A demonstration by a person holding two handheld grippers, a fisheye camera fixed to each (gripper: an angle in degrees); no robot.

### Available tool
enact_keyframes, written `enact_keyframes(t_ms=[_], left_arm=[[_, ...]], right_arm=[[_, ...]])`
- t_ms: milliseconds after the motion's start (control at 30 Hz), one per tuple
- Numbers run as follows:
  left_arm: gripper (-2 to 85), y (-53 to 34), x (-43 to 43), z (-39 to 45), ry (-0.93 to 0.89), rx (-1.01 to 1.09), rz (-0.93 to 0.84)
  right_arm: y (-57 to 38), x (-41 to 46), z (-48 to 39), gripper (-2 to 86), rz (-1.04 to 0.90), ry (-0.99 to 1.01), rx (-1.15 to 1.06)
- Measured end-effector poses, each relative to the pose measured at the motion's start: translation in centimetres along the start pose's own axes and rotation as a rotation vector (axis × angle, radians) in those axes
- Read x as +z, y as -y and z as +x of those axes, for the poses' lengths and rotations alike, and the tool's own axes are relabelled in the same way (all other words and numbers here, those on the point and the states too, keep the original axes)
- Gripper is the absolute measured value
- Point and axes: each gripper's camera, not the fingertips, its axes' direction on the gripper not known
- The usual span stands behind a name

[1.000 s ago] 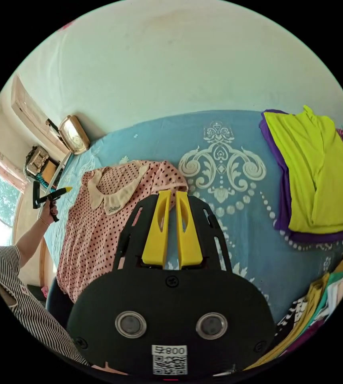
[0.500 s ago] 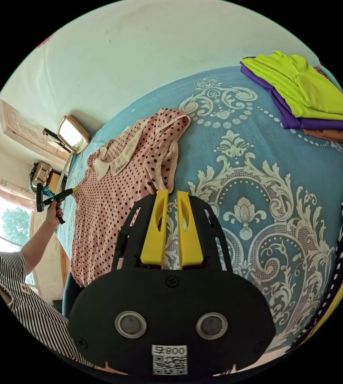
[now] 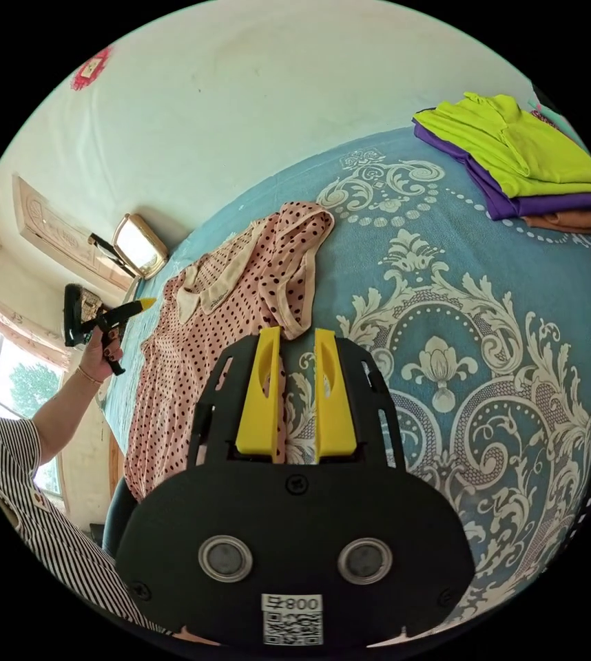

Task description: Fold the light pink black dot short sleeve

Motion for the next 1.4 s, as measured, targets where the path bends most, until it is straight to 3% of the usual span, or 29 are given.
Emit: enact_keyframes(t_ms=[133, 233, 467, 700, 867, 967, 1100, 1400], left_arm=[[1.6, 6.4, 6.9, 5.4, -0.039, 0.102, -0.106], [0.9, 9.2, 11.3, 7.8, 0.039, 0.114, -0.218], [1.4, 13.2, 9.3, 13.4, -0.095, 0.169, -0.043], [7.4, 21.8, 14.1, 21.0, -0.128, 0.296, -0.084], [10.2, 27.7, 19.6, 28.0, 0.007, 0.475, -0.176], [7.7, 29.3, 23.2, 30.3, 0.150, 0.531, -0.276], [2.8, 30.8, 23.4, 31.2, 0.166, 0.530, -0.247], [1.2, 33.4, 18.4, 26.6, -0.126, 0.358, -0.048]], right_arm=[[-0.8, 0.5, -0.5, 7.8, -0.019, -0.031, -0.031], [-1.2, 0.2, -0.3, 6.3, -0.026, -0.030, -0.037], [-2.5, -0.5, 1.3, 2.1, -0.031, 0.061, 0.020], [-3.6, -1.1, 0.8, 1.1, -0.038, 0.065, 0.016], [-4.2, -1.3, 0.2, 0.8, -0.040, 0.072, 0.022], [-4.5, -1.4, -0.1, 0.8, -0.038, 0.086, 0.027], [-4.8, -1.5, -0.5, 0.7, -0.038, 0.113, 0.037], [-5.4, -3.0, -3.3, 0.7, 0.021, 0.070, 0.016]])
